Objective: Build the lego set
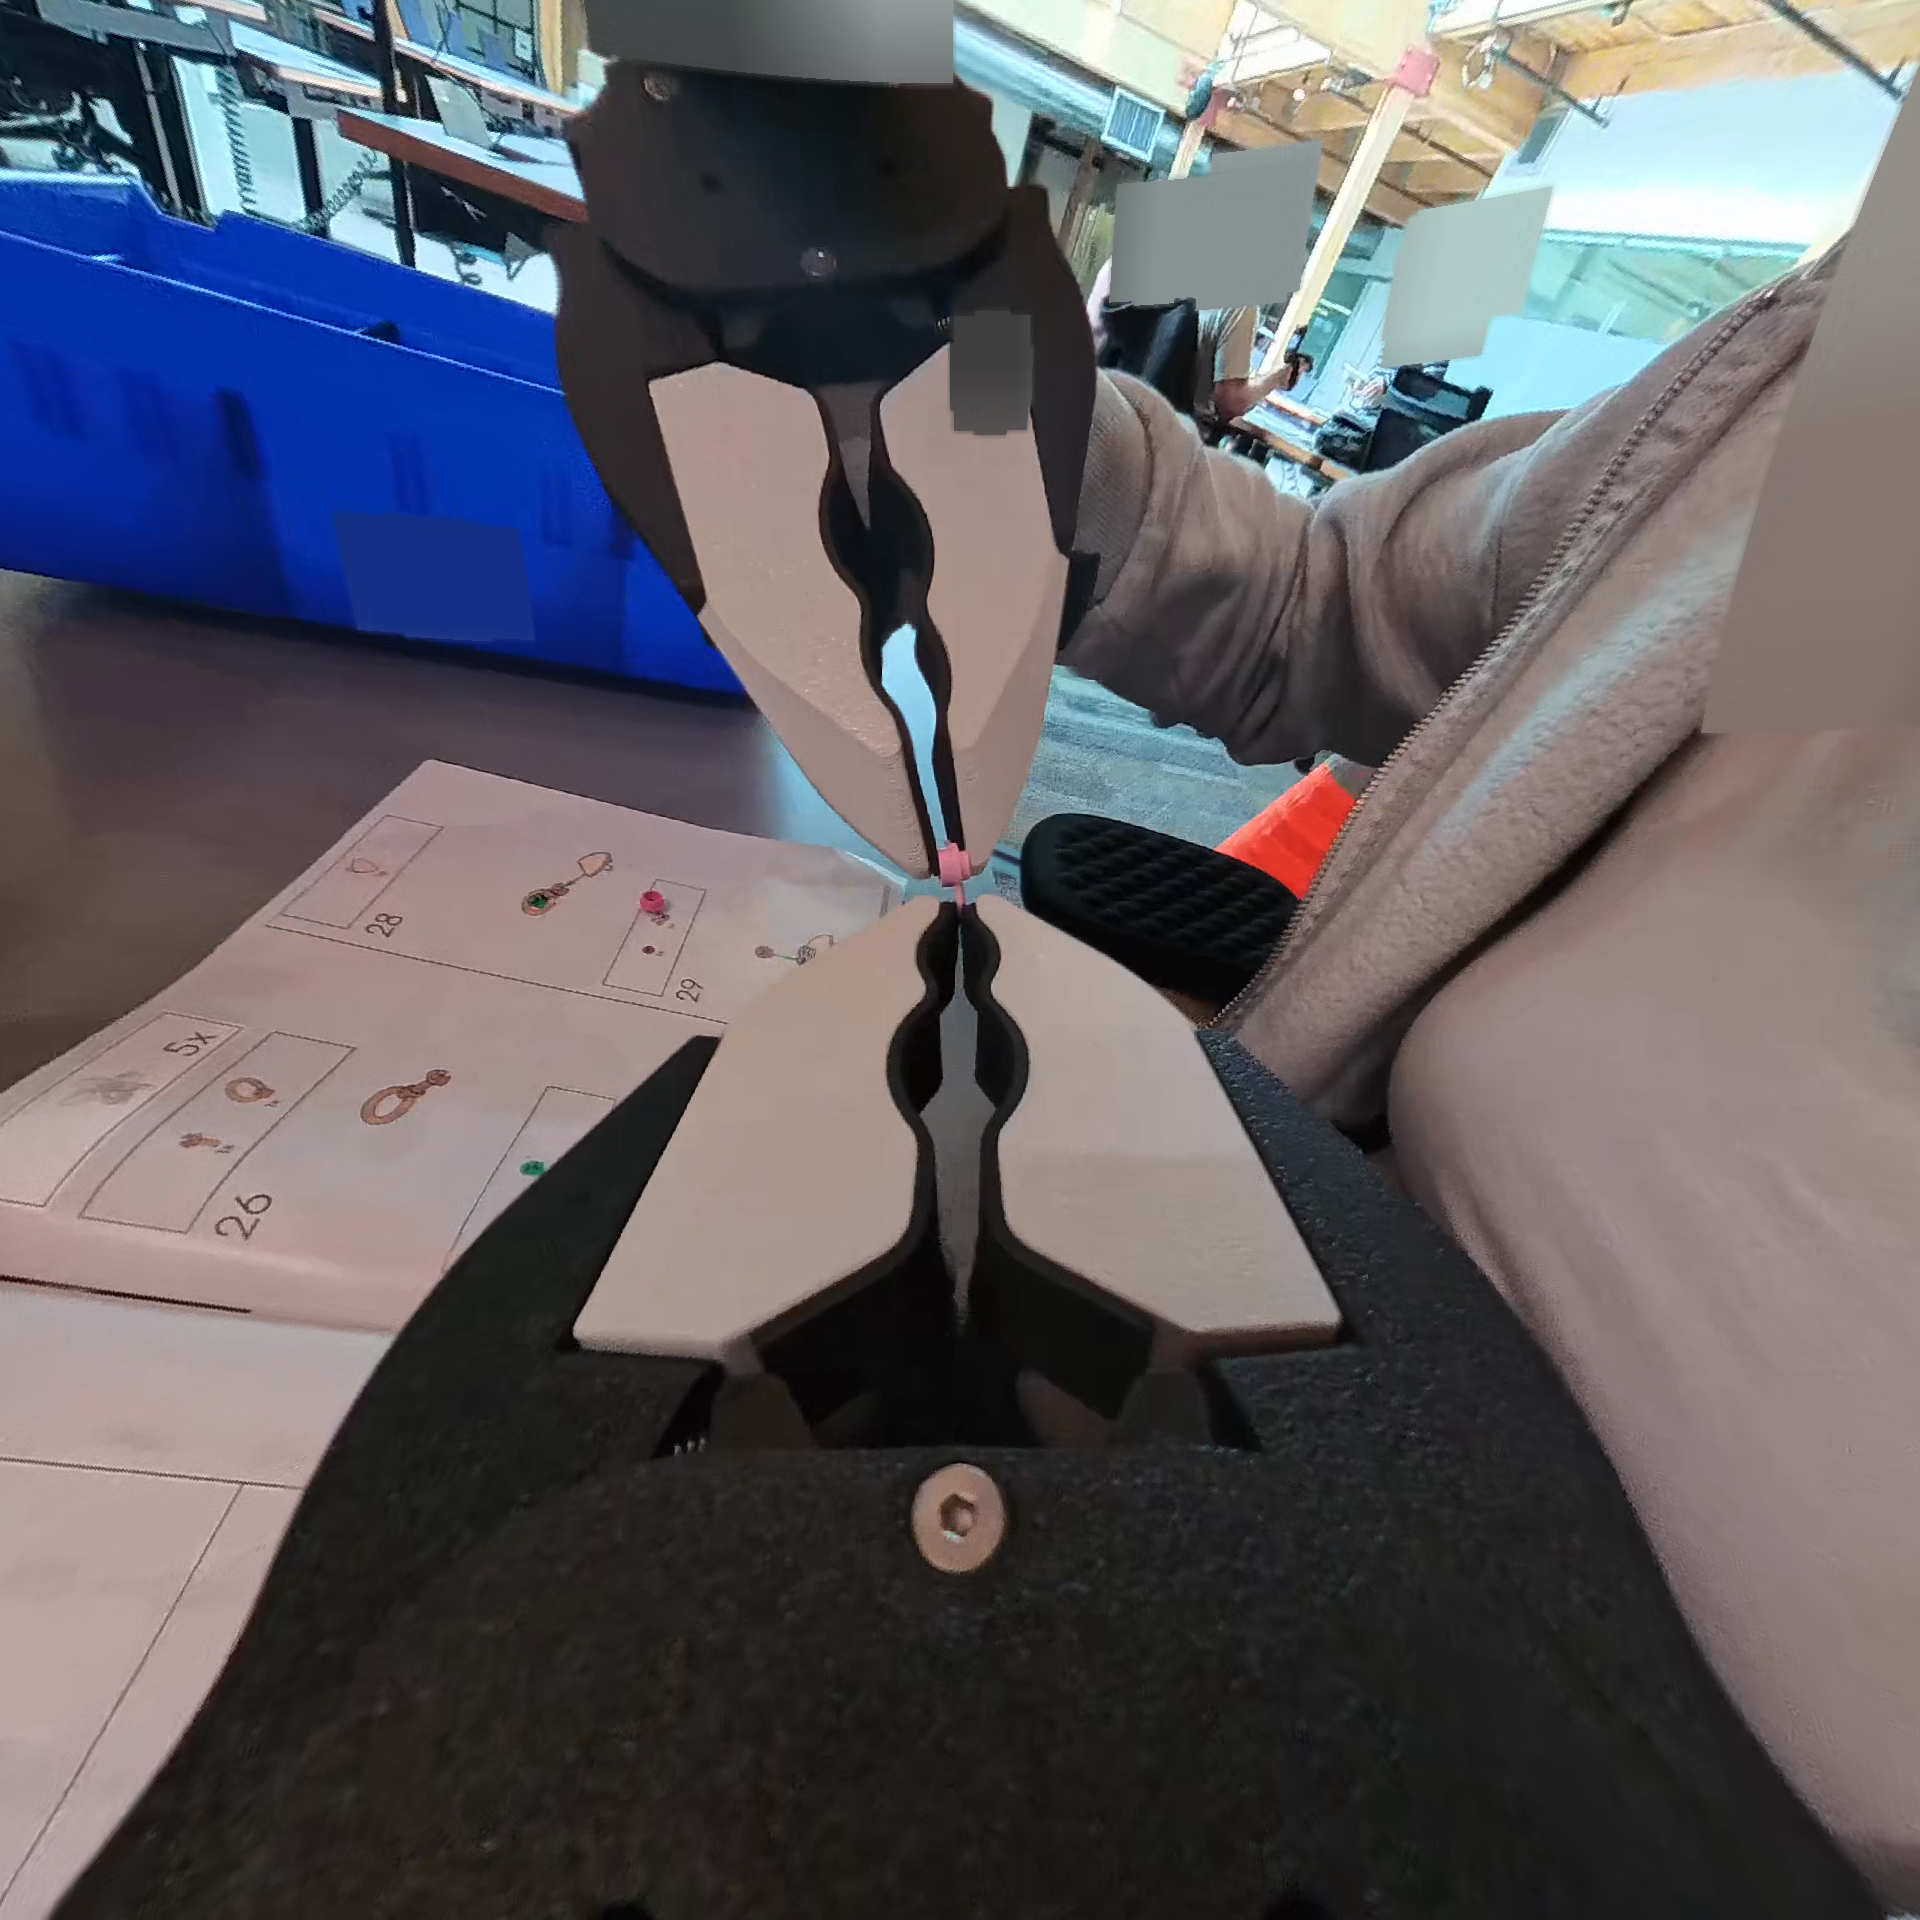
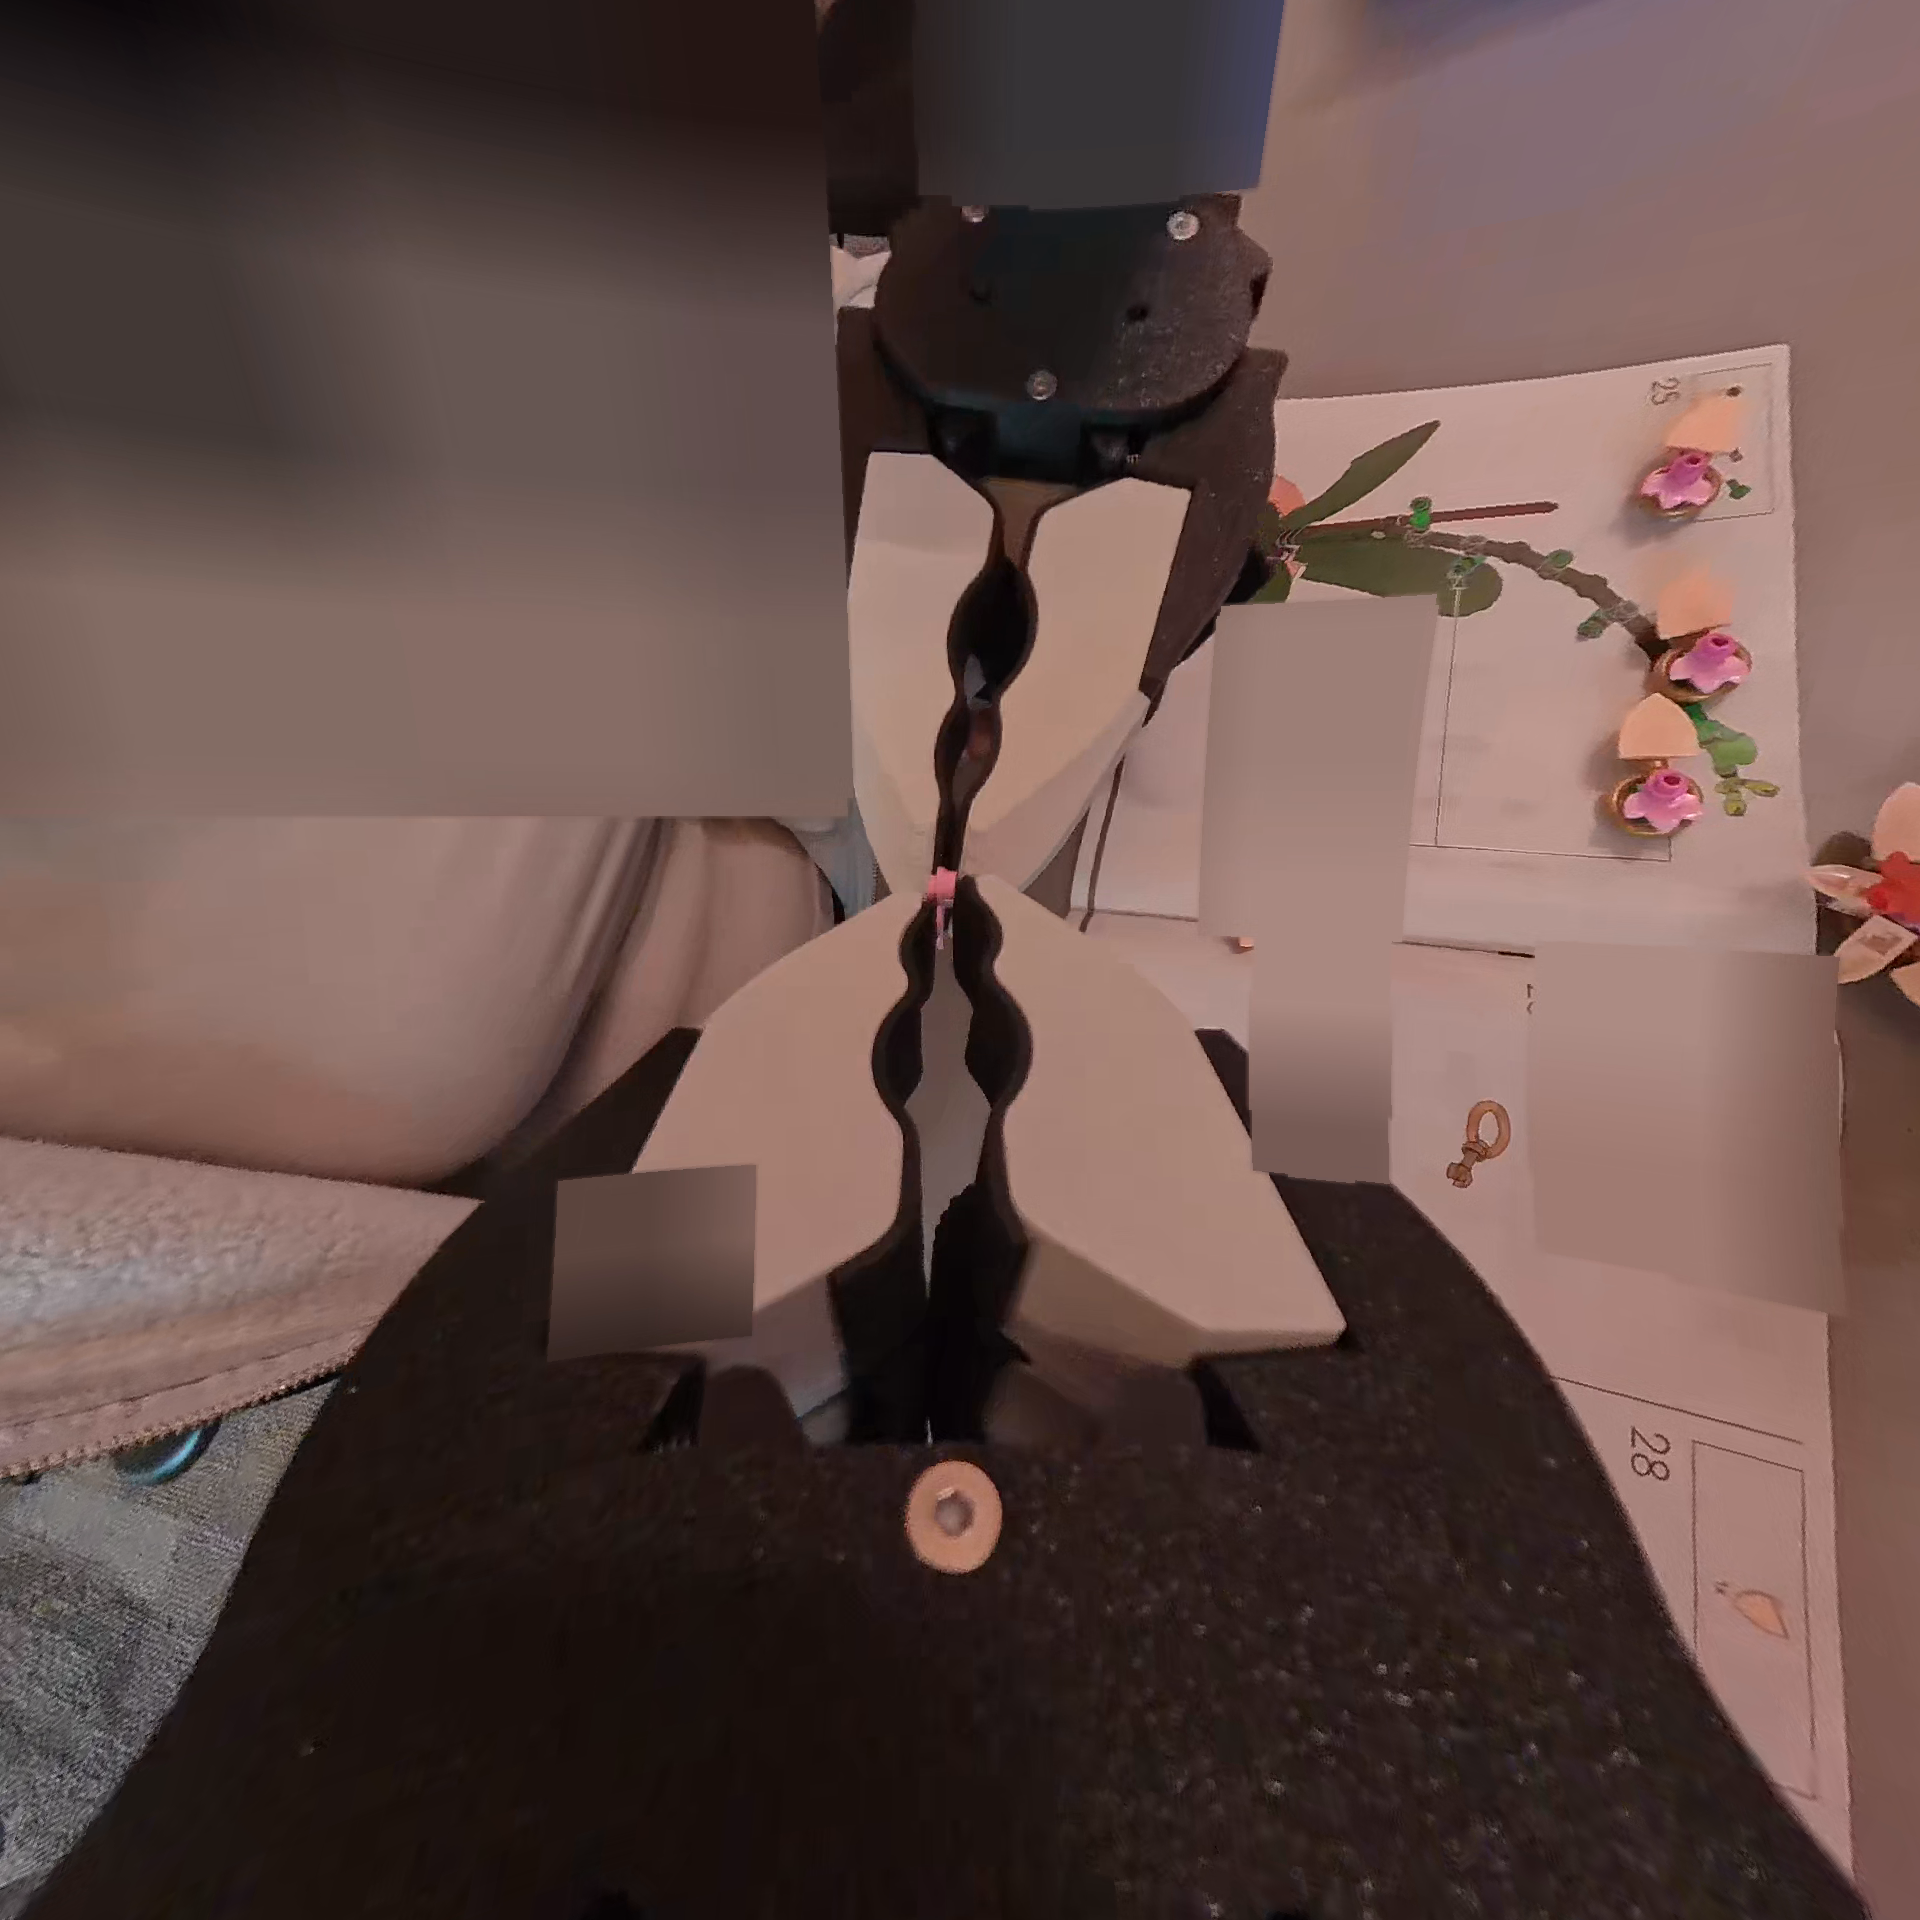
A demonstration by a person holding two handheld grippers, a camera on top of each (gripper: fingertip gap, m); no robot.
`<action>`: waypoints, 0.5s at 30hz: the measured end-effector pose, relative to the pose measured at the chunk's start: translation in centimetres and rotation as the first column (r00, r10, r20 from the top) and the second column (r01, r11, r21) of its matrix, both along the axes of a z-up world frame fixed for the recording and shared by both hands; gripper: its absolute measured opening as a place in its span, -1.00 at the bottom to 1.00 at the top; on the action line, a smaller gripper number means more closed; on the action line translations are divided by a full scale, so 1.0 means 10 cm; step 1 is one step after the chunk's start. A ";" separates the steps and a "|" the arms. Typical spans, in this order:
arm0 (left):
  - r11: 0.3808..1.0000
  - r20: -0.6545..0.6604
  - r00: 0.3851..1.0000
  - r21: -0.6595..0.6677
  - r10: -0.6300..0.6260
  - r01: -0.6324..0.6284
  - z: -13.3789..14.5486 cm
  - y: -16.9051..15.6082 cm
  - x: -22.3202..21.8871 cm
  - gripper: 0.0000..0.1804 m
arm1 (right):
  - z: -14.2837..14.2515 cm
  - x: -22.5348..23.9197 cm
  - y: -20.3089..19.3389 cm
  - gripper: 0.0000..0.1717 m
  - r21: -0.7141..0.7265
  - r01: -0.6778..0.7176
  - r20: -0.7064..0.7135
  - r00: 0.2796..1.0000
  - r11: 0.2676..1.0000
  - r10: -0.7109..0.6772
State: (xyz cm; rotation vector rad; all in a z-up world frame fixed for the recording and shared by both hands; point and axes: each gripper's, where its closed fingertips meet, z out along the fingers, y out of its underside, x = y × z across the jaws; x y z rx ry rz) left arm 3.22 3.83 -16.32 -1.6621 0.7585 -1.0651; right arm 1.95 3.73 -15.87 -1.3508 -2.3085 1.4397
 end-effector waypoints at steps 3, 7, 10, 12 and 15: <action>1.000 0.051 0.999 -0.015 0.019 -0.018 0.02 0.01 -0.03 -1.00 | 0.01 -0.03 0.01 -0.97 0.015 0.008 -0.008 1.000 1.000 -0.008; 0.986 0.403 0.902 -0.122 0.156 -0.116 0.32 0.15 -0.26 -1.00 | 0.18 -0.18 0.14 -0.77 0.058 0.180 -0.235 0.958 0.982 -0.162; 0.972 0.547 0.810 -0.205 0.211 -0.114 0.38 0.19 -0.36 -1.00 | 0.21 -0.25 0.20 -0.74 0.213 0.348 -0.476 0.853 0.913 -0.214; 0.972 0.543 0.815 -0.215 0.202 -0.098 0.35 0.19 -0.33 -1.00 | 0.27 -0.28 0.18 -0.76 0.249 0.435 -0.587 0.779 0.865 -0.223; 0.977 0.517 0.835 -0.182 0.188 -0.107 0.35 0.18 -0.30 -1.00 | 0.34 -0.29 0.22 -0.94 0.091 0.468 -0.551 0.759 0.879 -0.346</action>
